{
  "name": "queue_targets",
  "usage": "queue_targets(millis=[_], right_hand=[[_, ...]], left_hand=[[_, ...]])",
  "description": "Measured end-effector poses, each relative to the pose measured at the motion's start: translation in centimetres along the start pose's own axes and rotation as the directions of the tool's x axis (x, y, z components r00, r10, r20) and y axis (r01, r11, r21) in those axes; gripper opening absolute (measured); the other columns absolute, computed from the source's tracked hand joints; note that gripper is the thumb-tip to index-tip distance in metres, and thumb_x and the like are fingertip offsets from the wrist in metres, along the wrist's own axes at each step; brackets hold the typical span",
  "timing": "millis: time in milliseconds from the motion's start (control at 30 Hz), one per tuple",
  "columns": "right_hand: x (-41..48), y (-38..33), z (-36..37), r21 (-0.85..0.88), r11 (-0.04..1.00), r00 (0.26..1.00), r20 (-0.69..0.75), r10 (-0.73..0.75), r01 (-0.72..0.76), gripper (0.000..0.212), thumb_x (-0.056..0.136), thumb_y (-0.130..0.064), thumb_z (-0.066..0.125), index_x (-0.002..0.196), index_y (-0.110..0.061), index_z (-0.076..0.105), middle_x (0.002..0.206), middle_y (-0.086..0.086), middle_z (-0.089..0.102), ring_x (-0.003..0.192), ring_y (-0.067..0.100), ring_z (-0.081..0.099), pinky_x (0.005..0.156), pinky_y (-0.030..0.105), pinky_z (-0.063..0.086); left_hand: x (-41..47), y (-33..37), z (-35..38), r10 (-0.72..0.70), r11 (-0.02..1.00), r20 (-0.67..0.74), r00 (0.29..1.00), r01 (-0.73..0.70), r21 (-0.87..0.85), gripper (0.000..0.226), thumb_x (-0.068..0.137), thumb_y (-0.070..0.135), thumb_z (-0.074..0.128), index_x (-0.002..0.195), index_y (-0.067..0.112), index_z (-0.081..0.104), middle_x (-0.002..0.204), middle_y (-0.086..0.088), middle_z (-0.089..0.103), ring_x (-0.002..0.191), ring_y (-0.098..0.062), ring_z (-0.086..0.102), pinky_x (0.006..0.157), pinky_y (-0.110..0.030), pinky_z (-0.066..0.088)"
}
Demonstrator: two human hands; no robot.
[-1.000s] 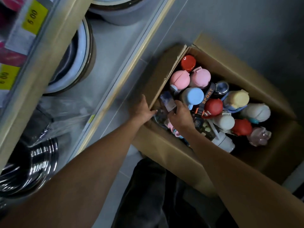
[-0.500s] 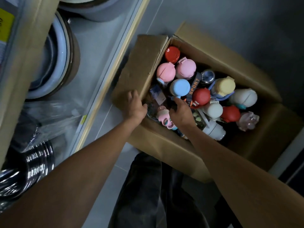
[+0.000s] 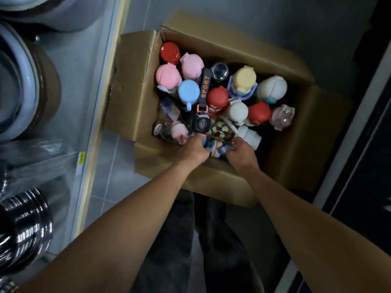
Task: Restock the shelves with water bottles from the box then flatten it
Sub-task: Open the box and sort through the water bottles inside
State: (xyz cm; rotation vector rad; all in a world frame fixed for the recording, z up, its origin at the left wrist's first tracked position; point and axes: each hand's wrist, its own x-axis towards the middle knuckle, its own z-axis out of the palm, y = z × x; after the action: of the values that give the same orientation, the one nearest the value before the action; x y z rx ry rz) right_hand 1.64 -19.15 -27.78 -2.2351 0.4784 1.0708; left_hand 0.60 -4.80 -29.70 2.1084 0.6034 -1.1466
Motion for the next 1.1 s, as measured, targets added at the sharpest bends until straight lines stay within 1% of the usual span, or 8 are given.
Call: queue_targets(millis=[67,367,533,633,800,900,967,1100], right_hand=[[0.0,2.0,0.3,-0.005,0.999,0.999,0.021,0.047,-0.047,0.033,0.088,-0.010,0.050,0.120,-0.006,0.055,0.118,0.017,0.061,0.111,0.036,0.055,0.090,0.037,0.045],[2.8,7.9,3.2,0.042,0.989,0.984,0.117,0.135,-0.141,0.045,0.088,-0.013,0.055,0.132,-0.012,0.047,0.125,0.013,0.058,0.112,0.029,0.055,0.098,0.040,0.045],[5.4,8.3,5.3,0.091,0.976,0.973,0.145,0.181,-0.196,0.045,0.088,-0.013,0.056,0.132,-0.009,0.047,0.124,0.012,0.056,0.115,0.028,0.053,0.086,0.026,0.039],[6.9,8.8,6.1,0.196,0.958,0.974,0.130,0.188,-0.211,0.040,0.084,-0.010,0.055,0.124,-0.007,0.054,0.114,0.009,0.061,0.103,0.022,0.055,0.079,0.023,0.036],[8.2,9.9,6.1,0.293,0.934,0.979,0.069,0.192,-0.204,0.022,0.083,-0.005,0.057,0.104,-0.012,0.060,0.095,0.007,0.062,0.092,0.022,0.059,0.083,0.034,0.045],[8.5,10.4,5.8,0.318,0.926,0.979,0.084,0.188,-0.205,0.021,0.085,-0.005,0.057,0.105,-0.009,0.061,0.091,0.008,0.061,0.085,0.021,0.058,0.076,0.032,0.046],[8.8,10.6,5.6,0.333,0.919,0.977,0.104,0.188,-0.213,0.020,0.086,-0.003,0.056,0.104,-0.009,0.061,0.088,0.006,0.060,0.075,0.015,0.056,0.066,0.023,0.043],[9.1,10.6,5.8,0.363,0.906,0.974,0.133,0.183,-0.220,0.026,0.088,-0.004,0.058,0.114,-0.005,0.062,0.100,0.009,0.063,0.089,0.016,0.056,0.071,0.022,0.041]], left_hand=[[0.1,-0.4,1.6,-0.006,0.998,0.011,1.000,0.005,0.064,0.043,0.088,0.026,0.054,0.129,0.012,0.046,0.133,-0.009,0.050,0.123,-0.028,0.047,0.101,-0.035,0.040],[3.1,-1.8,4.4,-0.013,0.988,0.085,0.996,-0.001,0.156,0.060,0.087,0.033,0.057,0.140,0.015,0.036,0.144,-0.009,0.040,0.129,-0.028,0.042,0.103,-0.036,0.040],[5.1,-2.1,5.8,0.102,0.981,0.164,0.981,-0.127,0.149,0.059,0.086,0.030,0.062,0.139,0.021,0.040,0.139,-0.005,0.047,0.129,-0.023,0.043,0.104,-0.031,0.037],[6.2,-1.3,6.8,0.173,0.971,0.212,0.962,-0.202,0.125,0.056,0.089,0.019,0.059,0.141,0.016,0.038,0.143,-0.005,0.044,0.131,-0.021,0.040,0.098,-0.019,0.029],[8.1,-0.6,8.9,0.139,0.989,0.297,0.945,-0.147,0.007,0.044,0.085,-0.001,0.049,0.127,0.008,0.049,0.123,-0.014,0.057,0.112,-0.029,0.055,0.082,-0.025,0.040],[9.1,-0.6,9.9,0.124,0.992,0.302,0.945,-0.124,-0.018,0.048,0.080,-0.005,0.047,0.126,0.011,0.051,0.125,-0.013,0.053,0.115,-0.027,0.053,0.093,-0.029,0.041],[9.5,-0.4,10.1,0.123,0.992,0.291,0.949,-0.129,0.003,0.048,0.080,-0.004,0.047,0.126,0.011,0.051,0.128,-0.012,0.047,0.117,-0.025,0.050,0.099,-0.030,0.040],[9.6,-0.1,10.0,0.096,0.983,0.360,0.928,-0.144,0.110,0.038,0.088,0.005,0.051,0.125,0.015,0.052,0.121,-0.009,0.056,0.109,-0.025,0.055,0.083,-0.024,0.039]])
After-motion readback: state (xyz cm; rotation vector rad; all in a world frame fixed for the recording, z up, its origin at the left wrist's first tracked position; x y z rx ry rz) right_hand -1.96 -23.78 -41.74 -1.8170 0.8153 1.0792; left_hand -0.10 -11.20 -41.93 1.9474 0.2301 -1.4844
